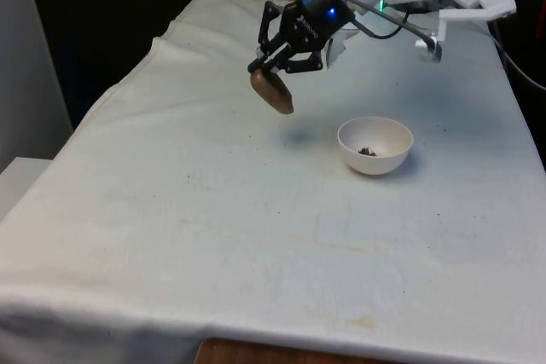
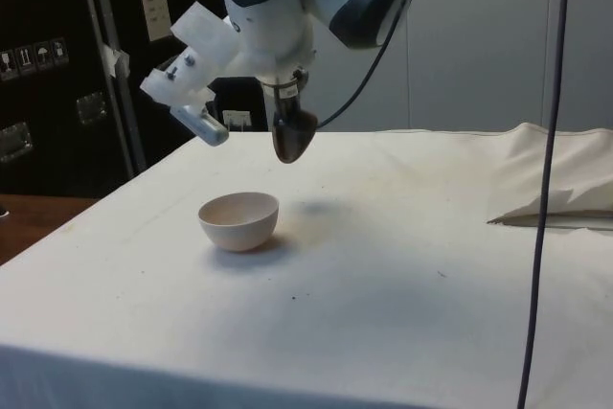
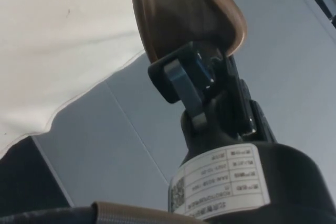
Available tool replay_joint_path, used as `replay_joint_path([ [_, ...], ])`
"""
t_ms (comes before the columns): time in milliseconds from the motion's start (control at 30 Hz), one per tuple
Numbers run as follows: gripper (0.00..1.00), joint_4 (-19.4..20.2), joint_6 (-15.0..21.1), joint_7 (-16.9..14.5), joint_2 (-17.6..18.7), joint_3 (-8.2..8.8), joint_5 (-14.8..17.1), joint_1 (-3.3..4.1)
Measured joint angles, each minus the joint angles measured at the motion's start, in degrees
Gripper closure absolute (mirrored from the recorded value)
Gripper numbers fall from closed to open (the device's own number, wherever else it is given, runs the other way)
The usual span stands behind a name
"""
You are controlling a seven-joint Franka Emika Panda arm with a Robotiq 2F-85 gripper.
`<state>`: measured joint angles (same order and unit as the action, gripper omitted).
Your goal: Pour the coffee beans from the cup into the bowl.
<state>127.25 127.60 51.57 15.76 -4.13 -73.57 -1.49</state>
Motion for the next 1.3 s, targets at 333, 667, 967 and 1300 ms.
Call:
replay_joint_path([
  [333,1.00,0.23,2.64,-0.06,0.00,1.20,2.92,0.00],
  [667,1.00,1.09,3.15,-0.17,-0.29,1.66,6.42,0.00],
  [967,1.00,2.35,3.21,-0.17,-1.09,1.72,10.03,0.00],
  [1300,1.00,3.38,4.01,-0.17,-1.66,1.89,13.58,0.00],
])
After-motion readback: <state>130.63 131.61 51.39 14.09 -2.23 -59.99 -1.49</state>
